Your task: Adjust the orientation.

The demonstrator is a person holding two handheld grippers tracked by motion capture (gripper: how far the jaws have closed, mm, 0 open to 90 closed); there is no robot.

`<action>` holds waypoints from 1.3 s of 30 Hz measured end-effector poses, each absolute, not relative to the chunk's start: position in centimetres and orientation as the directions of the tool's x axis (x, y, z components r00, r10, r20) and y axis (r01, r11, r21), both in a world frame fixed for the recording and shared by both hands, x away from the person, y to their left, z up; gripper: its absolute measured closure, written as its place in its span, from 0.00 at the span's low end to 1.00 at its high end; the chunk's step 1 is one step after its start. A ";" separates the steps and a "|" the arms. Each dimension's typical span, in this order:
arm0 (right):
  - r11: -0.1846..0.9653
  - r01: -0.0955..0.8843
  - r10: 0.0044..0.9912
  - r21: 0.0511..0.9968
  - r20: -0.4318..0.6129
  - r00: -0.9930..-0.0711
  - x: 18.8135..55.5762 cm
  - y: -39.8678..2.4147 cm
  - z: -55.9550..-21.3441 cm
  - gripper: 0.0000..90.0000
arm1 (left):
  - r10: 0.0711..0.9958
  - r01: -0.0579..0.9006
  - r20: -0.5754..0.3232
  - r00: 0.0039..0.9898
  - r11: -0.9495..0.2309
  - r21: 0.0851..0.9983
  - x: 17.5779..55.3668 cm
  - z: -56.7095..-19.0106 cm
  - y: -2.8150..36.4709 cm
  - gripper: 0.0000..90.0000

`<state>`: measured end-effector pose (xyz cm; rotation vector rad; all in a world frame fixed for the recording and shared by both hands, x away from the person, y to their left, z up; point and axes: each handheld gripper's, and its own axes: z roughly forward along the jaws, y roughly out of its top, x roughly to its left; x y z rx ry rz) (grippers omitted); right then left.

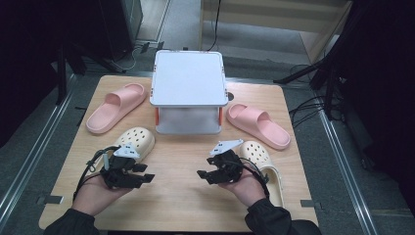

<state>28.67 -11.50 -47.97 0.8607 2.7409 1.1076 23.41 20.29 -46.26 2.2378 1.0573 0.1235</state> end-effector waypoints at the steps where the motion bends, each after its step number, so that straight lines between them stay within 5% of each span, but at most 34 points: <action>1: 0.586 0.474 0.518 0.657 0.146 -0.843 28.7 -11.3 -47.9 0.46 | 0.728 0.663 -0.181 0.662 -0.455 0.595 23.3 -46.2 20.7 0.58; 14: 0.590 0.473 0.502 0.655 0.161 -0.850 29.4 -10.4 -47.9 0.46 | 0.833 0.731 -0.190 0.520 -0.319 0.603 22.7 -45.2 26.2 0.63; 25: 0.595 0.477 0.518 0.646 0.146 -0.843 29.5 -10.4 -48.1 0.45 | 0.860 0.779 -0.185 0.476 -0.315 0.542 25.1 -47.4 26.3 0.64; 30: 0.594 0.480 0.526 0.646 0.141 -0.839 29.5 -10.6 -48.1 0.45 | 0.842 0.778 -0.206 0.498 -0.329 0.535 25.9 -48.1 25.7 0.80; 39: 0.592 0.483 0.536 0.646 0.133 -0.834 29.5 -10.8 -48.1 0.46 | 0.858 0.740 -0.108 0.502 -0.362 0.567 25.6 -46.9 25.6 0.86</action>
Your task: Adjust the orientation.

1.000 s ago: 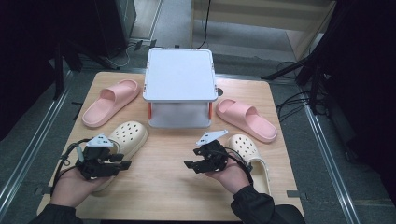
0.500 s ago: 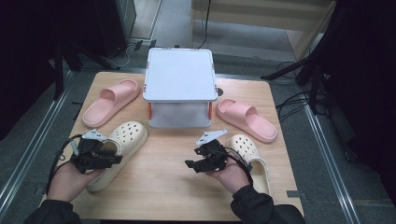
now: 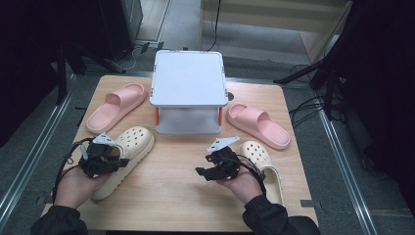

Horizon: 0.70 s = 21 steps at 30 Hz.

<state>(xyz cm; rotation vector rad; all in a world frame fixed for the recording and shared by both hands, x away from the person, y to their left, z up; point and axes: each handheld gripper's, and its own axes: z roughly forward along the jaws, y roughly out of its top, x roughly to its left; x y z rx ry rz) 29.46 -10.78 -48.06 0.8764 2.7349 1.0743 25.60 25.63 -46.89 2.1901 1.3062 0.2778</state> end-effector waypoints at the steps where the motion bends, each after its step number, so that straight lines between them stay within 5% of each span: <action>1: 0.589 0.483 0.537 0.648 0.133 -0.833 29.5 -10.8 -48.0 0.46 | 0.860 0.723 -0.084 0.504 -0.366 0.586 25.4 -46.4 25.6 0.86; 11: 0.572 0.495 0.559 0.654 0.131 -0.819 29.5 -11.2 -48.0 0.47 | 0.816 0.657 -0.089 0.571 -0.389 0.646 25.3 -44.7 22.5 0.86; 21: 0.556 0.496 0.576 0.667 0.122 -0.809 29.1 -11.6 -48.1 0.48 | 0.737 0.619 -0.088 0.670 -0.490 0.614 25.9 -46.1 16.6 0.86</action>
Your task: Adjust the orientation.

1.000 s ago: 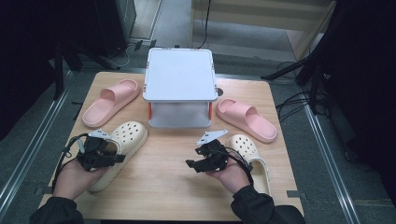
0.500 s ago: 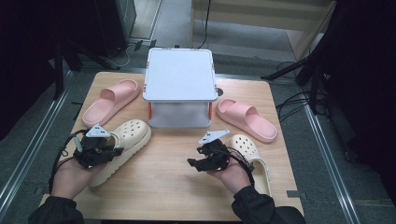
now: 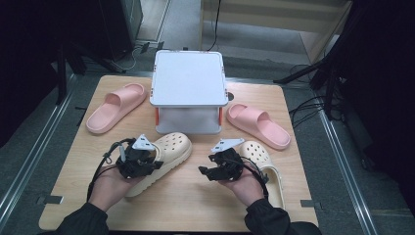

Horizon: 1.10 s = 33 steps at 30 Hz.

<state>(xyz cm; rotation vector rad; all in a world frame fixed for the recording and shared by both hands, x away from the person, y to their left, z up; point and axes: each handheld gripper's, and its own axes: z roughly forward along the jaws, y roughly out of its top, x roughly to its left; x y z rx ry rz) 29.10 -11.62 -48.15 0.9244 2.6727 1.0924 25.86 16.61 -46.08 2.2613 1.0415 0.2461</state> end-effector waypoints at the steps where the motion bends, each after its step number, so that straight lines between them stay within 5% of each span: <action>1: 0.556 0.496 0.576 0.667 0.122 -0.809 29.1 -11.6 -48.1 0.48 | 0.733 0.617 -0.088 0.674 -0.494 0.612 25.9 -46.2 16.2 0.86; 15: 0.551 0.475 0.576 0.686 0.099 -0.812 28.9 -10.9 -48.7 0.50 | 0.690 0.621 -0.135 0.711 -0.526 0.581 25.9 -47.5 14.1 0.84; 22: 0.541 0.483 0.563 0.689 0.129 -0.816 29.1 -10.0 -49.2 0.55 | 0.663 0.612 -0.172 0.728 -0.517 0.599 25.4 -46.6 15.1 0.74; 33: 0.499 0.511 0.571 0.700 0.178 -0.802 29.7 -9.8 -49.3 0.68 | 0.688 0.638 -0.214 0.694 -0.449 0.626 25.4 -43.9 19.7 0.88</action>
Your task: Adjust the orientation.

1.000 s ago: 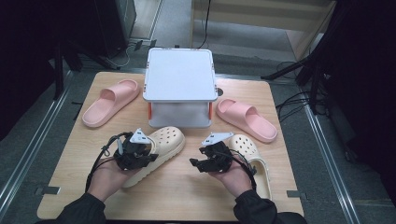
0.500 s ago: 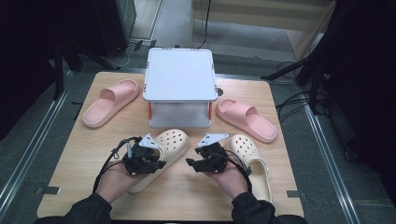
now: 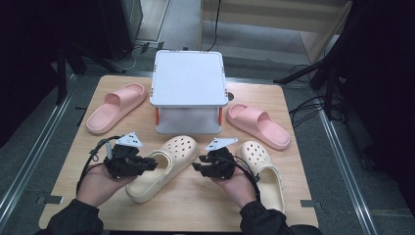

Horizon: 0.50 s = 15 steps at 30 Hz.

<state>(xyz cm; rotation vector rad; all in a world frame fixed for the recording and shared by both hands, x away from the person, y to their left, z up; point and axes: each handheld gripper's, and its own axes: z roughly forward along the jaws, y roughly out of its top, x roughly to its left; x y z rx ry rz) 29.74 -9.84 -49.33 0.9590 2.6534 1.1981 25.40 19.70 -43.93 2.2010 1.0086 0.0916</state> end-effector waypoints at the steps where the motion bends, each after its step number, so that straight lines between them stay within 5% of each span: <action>1: 0.495 0.515 0.571 0.700 0.184 -0.800 29.9 -9.8 -49.3 0.70 | 0.696 0.639 -0.206 0.687 -0.445 0.627 25.6 -43.9 20.2 0.88; 9: 0.507 0.511 0.586 0.694 0.157 -0.795 30.6 -9.0 -49.6 0.90 | 0.732 0.656 -0.193 0.653 -0.420 0.627 27.4 -45.4 23.0 0.92; 15: 0.530 0.510 0.578 0.678 0.151 -0.802 30.7 -8.3 -50.2 0.92 | 0.738 0.685 -0.213 0.641 -0.424 0.592 29.0 -47.5 23.4 0.93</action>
